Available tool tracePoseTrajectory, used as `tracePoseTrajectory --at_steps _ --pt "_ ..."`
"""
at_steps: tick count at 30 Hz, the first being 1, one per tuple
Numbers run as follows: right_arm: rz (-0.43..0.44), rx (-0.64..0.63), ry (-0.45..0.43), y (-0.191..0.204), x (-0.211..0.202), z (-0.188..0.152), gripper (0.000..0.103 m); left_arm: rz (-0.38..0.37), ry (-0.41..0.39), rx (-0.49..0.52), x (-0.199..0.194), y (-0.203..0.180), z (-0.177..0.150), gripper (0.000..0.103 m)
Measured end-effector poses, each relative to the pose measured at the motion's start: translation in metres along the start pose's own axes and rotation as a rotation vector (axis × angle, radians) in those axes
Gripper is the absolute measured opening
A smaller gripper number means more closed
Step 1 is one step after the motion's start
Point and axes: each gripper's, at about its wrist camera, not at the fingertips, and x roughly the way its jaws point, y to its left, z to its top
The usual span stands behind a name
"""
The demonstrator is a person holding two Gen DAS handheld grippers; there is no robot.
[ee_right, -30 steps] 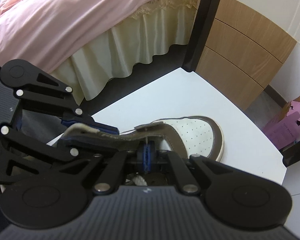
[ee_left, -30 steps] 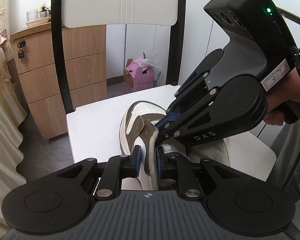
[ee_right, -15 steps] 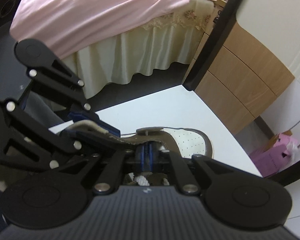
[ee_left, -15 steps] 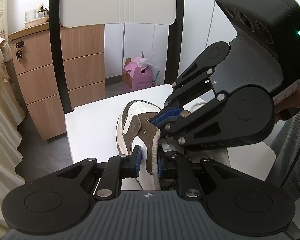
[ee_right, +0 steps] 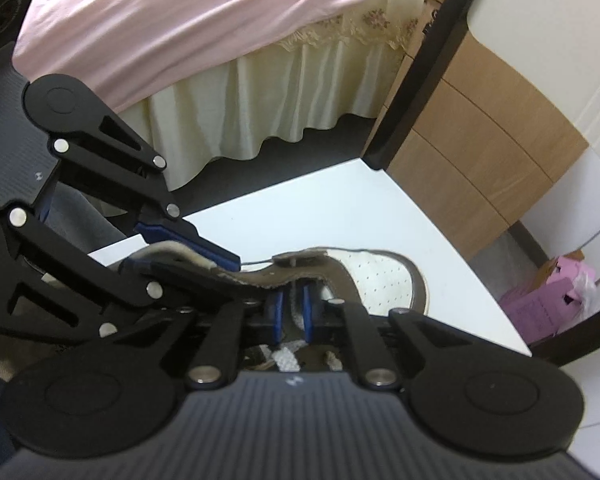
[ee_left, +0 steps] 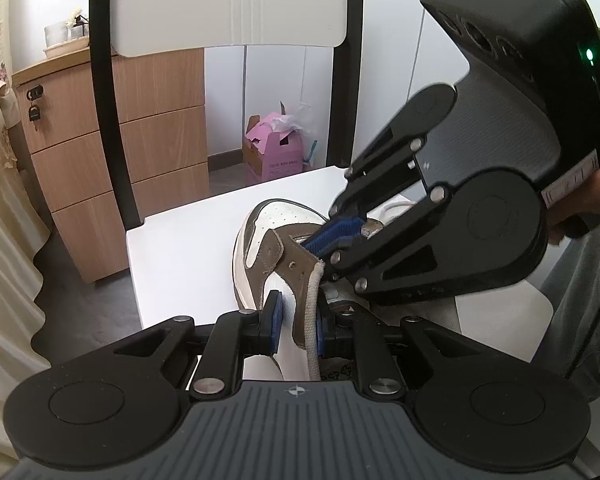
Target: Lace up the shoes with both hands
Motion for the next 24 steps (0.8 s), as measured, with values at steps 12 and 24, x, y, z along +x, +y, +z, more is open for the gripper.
tracePoseTrajectory --at_steps 12,24 --pt "-0.025 0.067 -0.015 -0.006 0.000 -0.009 0.006 0.060 0.002 0.084 0.007 -0.021 0.002 0.018" --pt "-0.040 0.105 -0.071 -0.004 -0.008 -0.009 0.004 -0.034 -0.012 -0.055 0.002 0.003 0.001 0.018"
